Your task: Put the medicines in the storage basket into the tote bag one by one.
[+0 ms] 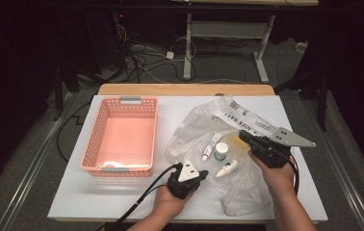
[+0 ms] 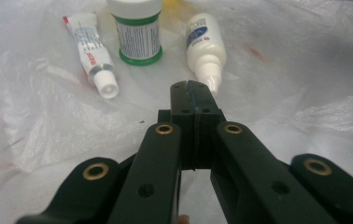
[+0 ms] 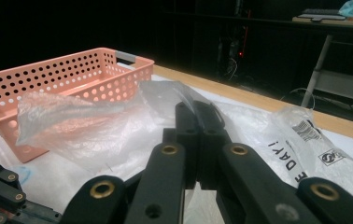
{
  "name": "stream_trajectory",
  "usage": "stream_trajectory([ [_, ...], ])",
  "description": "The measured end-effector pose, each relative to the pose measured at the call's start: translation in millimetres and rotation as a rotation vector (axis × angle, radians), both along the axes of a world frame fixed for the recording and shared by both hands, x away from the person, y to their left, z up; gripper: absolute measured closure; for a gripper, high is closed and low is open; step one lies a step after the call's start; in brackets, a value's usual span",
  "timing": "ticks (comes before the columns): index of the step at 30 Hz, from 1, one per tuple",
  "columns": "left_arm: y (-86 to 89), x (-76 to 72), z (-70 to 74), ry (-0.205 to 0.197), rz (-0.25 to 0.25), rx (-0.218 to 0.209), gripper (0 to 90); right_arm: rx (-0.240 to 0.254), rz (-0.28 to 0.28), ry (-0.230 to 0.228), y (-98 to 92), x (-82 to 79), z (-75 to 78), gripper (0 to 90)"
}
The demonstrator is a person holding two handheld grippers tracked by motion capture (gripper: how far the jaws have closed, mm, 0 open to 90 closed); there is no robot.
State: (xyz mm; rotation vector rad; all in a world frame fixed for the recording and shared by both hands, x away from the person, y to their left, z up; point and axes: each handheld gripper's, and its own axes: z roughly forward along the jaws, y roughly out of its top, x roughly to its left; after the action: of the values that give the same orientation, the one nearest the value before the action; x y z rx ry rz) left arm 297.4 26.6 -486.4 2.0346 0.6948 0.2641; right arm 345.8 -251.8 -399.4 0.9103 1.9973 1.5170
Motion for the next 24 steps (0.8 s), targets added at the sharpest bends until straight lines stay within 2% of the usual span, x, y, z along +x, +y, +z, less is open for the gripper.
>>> stream_trajectory([
  [5, 1.9, -2.1, 2.8, -0.031, 0.011, -0.033, 88.7, 0.0, -0.001, -0.013, 0.9, -0.8, 0.6, 90.0],
  [10, 6.2, -3.2, 14.3, -0.064, 0.021, -0.074, 88.7, 0.0, -0.007, -0.005, 2.1, 1.3, -1.4, 90.0],
  [13, 10.2, -2.3, 21.4, -0.09, 0.029, -0.083, 88.7, -0.003, -0.014, -0.005, 3.2, 2.3, -2.2, 90.0],
  [16, 9.9, -3.5, 19.6, -0.093, 0.031, -0.065, 88.6, -0.002, -0.018, -0.008, 3.2, 2.5, -2.8, 90.0],
  [19, 8.2, -5.1, 12.6, -0.061, 0.011, -0.035, 88.1, -0.008, -0.018, -0.003, 2.5, 1.9, -4.6, 90.0],
  [20, 7.2, -4.0, 10.1, -0.03, -0.007, -0.012, 83.4, -0.011, -0.015, -0.003, 2.2, 1.6, -4.7, 90.0],
  [21, 7.0, -3.5, 8.0, -0.015, 0.004, 0.015, 65.7, -0.01, -0.014, -0.002, 1.8, 1.0, -4.7, 90.0],
  [23, 8.1, -3.1, 3.6, -0.009, 0.041, 0.051, 44.6, -0.01, -0.014, -0.004, 1.9, -0.3, -4.1, 90.0],
  [24, 5.5, 0.5, 0.7, 0.032, 0.053, 0.096, 29.6, -0.013, -0.013, -0.006, 1.5, -0.6, -3.6, 90.0],
])
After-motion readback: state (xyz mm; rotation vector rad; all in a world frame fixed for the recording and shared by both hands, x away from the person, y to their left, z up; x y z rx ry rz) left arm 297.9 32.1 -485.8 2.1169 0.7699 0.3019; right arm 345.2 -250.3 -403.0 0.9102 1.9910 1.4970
